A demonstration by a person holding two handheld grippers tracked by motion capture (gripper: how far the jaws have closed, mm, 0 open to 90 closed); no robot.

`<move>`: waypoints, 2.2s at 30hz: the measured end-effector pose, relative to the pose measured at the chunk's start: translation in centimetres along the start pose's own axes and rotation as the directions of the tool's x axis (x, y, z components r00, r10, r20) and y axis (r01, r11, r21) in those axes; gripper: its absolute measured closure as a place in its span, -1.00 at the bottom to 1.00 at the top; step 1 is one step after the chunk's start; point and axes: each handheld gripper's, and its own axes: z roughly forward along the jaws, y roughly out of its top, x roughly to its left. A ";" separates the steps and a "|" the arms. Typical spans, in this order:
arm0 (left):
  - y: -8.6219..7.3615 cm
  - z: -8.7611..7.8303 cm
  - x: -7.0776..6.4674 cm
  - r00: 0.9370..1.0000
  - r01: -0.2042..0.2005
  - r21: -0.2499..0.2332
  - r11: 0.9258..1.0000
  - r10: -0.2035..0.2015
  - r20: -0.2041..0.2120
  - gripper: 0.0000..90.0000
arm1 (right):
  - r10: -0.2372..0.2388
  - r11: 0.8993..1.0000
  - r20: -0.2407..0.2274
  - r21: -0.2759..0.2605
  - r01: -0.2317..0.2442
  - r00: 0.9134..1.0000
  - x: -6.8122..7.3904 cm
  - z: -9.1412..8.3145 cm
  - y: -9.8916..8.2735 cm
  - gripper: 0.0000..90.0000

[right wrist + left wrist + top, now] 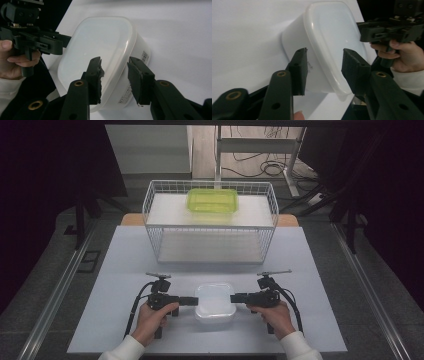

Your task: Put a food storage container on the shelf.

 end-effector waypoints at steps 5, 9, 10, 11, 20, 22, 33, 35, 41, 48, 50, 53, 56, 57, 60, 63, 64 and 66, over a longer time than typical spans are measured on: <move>-0.1 0.2 0.0 1.000 0.023 -0.006 1.000 -0.023 0.000 0.48 | 0.044 0.999 -0.023 0.000 -0.044 0.999 -0.2 0.1 -0.1 0.46; -0.2 -0.1 0.4 0.996 0.071 -0.026 0.997 -0.070 0.047 0.61 | 0.076 0.997 -0.035 -0.003 -0.076 0.997 -0.1 -0.3 -0.2 0.54; -0.3 -0.2 0.3 0.997 0.066 -0.026 0.997 -0.065 0.044 0.63 | 0.075 0.997 -0.040 -0.007 -0.075 0.996 -0.1 -0.3 -0.3 0.56; -0.3 -0.3 0.2 0.997 0.058 -0.027 0.998 -0.057 0.042 0.64 | 0.075 0.997 -0.041 -0.013 -0.076 0.996 -0.1 -0.4 -0.3 0.57; -0.4 -0.8 -0.6 0.997 0.024 -0.044 0.999 -0.021 0.071 0.77 | 0.054 0.998 -0.018 -0.031 -0.054 0.998 0.3 -1.0 -0.3 0.66; -0.4 -0.9 -0.8 0.998 0.015 -0.051 0.999 -0.012 0.064 0.79 | 0.048 0.998 -0.023 -0.031 -0.049 0.999 0.4 -1.1 -0.3 0.68; -0.2 -1.3 -1.2 0.999 -0.022 -0.056 0.998 0.024 0.038 0.79 | 0.019 0.999 -0.034 -0.044 -0.020 0.999 0.8 -1.4 -0.1 0.71; -0.1 -1.5 -1.4 0.999 -0.032 -0.059 0.998 0.034 0.035 0.79 | 0.013 0.999 -0.032 -0.052 -0.015 0.999 1.0 -1.5 -0.1 0.71; -0.1 -1.8 -1.8 0.999 -0.048 -0.079 0.996 0.049 0.017 0.78 | -0.015 0.997 -0.036 -0.071 0.012 0.999 1.5 -1.8 0.1 0.72; 0.1 -2.2 -2.3 0.997 -0.076 -0.089 0.993 0.076 0.001 0.78 | -0.032 0.996 -0.033 -0.086 0.029 0.999 2.0 -2.0 0.3 0.73; 0.2 -2.3 -2.4 0.997 -0.079 -0.092 0.993 0.080 0.001 0.78 | -0.038 0.995 -0.031 -0.092 0.035 0.999 2.1 -2.1 0.4 0.73; 0.3 -2.5 -2.6 0.996 -0.086 -0.097 0.992 0.086 -0.002 0.78 | -0.047 0.994 -0.033 -0.097 0.044 0.998 2.2 -2.2 0.5 0.73; 0.3 -2.6 -2.7 0.996 -0.088 -0.105 0.991 0.089 -0.004 0.78 | -0.050 0.994 -0.035 -0.099 0.047 0.998 2.4 -2.3 0.6 0.73; 0.4 -2.6 -2.7 0.996 -0.088 -0.107 0.990 0.088 -0.004 0.78 | -0.057 0.993 -0.032 -0.103 0.053 0.998 2.5 -2.4 0.7 0.73; 0.5 -2.7 -2.8 0.995 -0.095 -0.109 0.990 0.095 -0.009 0.78 | -0.067 0.992 -0.031 -0.106 0.063 0.997 2.6 -2.4 0.8 0.73; 0.6 -2.9 -3.0 0.995 -0.102 -0.110 0.989 0.101 -0.013 0.78 | -0.075 0.991 -0.024 -0.114 0.072 0.997 2.8 -2.4 0.9 0.73; 0.7 -2.9 -3.0 0.995 -0.104 -0.112 0.988 0.103 -0.013 0.78 | -0.074 0.991 -0.027 -0.115 0.070 0.997 2.9 -2.5 0.9 0.73; 0.8 -3.0 -3.1 0.994 -0.107 -0.113 0.988 0.107 -0.013 0.78 | -0.078 0.990 -0.027 -0.121 0.074 0.997 3.0 -2.5 1.0 0.73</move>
